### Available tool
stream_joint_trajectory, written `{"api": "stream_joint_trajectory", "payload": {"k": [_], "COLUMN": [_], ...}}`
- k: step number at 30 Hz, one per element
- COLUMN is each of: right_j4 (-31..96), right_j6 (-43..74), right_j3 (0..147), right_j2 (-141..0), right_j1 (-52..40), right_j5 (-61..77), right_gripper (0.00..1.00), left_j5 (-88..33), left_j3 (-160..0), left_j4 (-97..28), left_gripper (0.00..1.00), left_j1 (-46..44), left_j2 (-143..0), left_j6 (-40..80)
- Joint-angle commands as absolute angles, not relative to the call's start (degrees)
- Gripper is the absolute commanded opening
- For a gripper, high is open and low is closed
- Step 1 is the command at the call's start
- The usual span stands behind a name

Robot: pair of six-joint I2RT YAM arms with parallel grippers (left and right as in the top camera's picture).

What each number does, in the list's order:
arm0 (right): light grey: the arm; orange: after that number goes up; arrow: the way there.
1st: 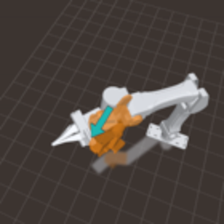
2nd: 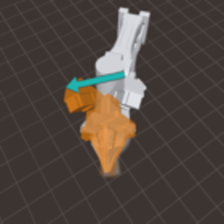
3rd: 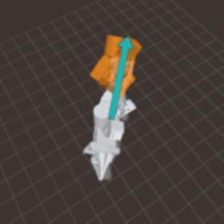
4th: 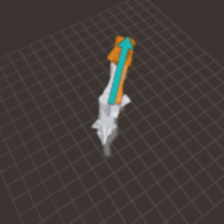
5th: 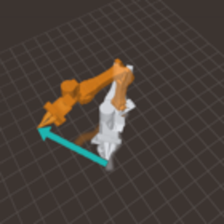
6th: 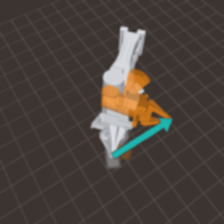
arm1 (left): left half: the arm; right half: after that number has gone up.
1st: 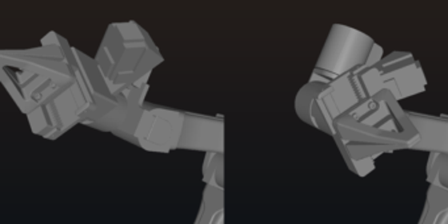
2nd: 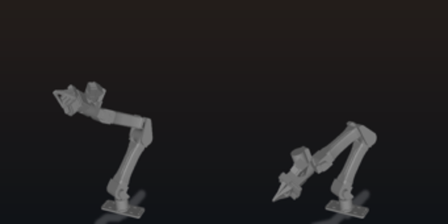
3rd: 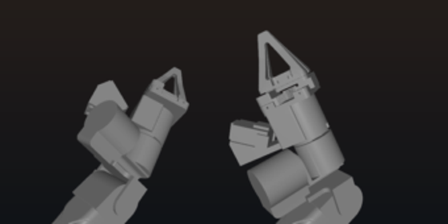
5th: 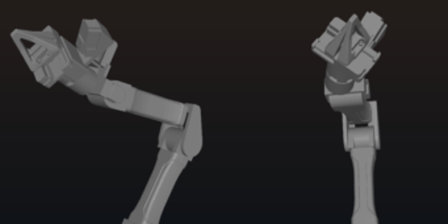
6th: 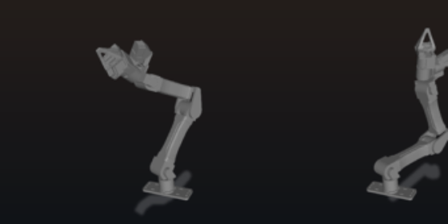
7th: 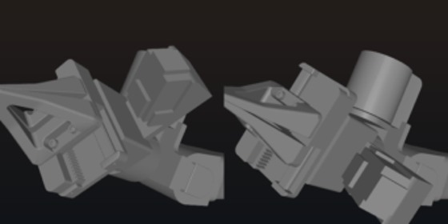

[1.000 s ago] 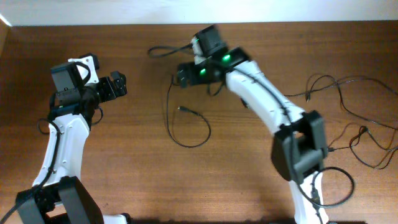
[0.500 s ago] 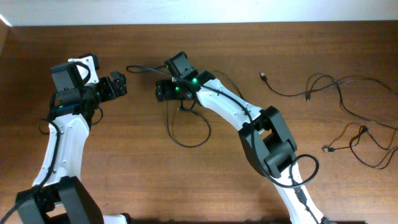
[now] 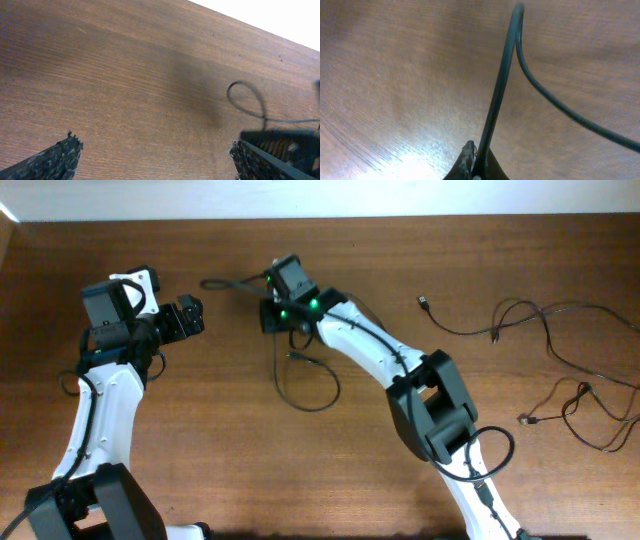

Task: Untangle cables
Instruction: 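Return the right gripper to the remaining cable and grasp it, then lift the cable with the right gripper and carry it to the right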

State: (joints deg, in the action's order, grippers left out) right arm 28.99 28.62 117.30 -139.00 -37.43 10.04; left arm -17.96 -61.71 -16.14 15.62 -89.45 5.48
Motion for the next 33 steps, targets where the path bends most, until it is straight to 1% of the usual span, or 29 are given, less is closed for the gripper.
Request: {"api": "stream_joint_trajectory", "payload": {"k": [1,7,9,13,16,18,22,27,29,31,33], "right_j4": [31.4,32.1,31.8,28.5,28.2,28.3,28.4,28.1,30.0,30.9,30.9], "right_j6": [23.4,21.2,21.2,21.5,21.4,21.5,24.4,24.6,35.0,41.6,45.3], "right_j3": [126.1,143.7,146.5,147.1,146.9,146.3,145.5,145.5,145.5,145.5,145.5], "right_j2": [-132.2,-129.5,-129.5,-129.5,-129.8,-130.0,-130.7,-130.7,-130.7,-130.7,-130.7], "right_j1": [-35.2,-34.1,-34.1,-33.7,-33.6,-33.2,-32.1,-32.8,-32.6,-32.1,-31.4], "right_j5": [9.2,8.6,7.2,5.4,-9.2,-14.5,-14.3,-14.0,-21.5,-24.6,-26.7], "right_gripper": [0.04,0.04,0.04,0.04,0.04,0.04,0.04,0.04,0.04,0.04,0.04], "left_j5": [-18.0,-18.0,-18.0,-18.0,-18.0,-18.0,-18.0,-18.0,-18.0,-18.0,-18.0], "left_j3": [-61.9,-61.9,-61.9,-61.9,-61.9,-61.9,-61.9,-61.9,-61.9,-61.9,-61.9], "left_j4": [-16.0,-16.0,-16.0,-16.0,-16.0,-16.0,-16.0,-16.0,-16.0,-16.0,-16.0], "left_gripper": [0.99,0.99,0.99,0.99,0.99,0.99,0.99,0.99,0.99,0.99,0.99], "left_j1": [15.9,15.9,15.9,15.9,15.9,15.9,15.9,15.9,15.9,15.9,15.9], "left_j2": [-88.4,-88.4,-88.4,-88.4,-88.4,-88.4,-88.4,-88.4,-88.4,-88.4,-88.4], "left_j6": [5.8,5.8,5.8,5.8,5.8,5.8,5.8,5.8,5.8,5.8,5.8]}}
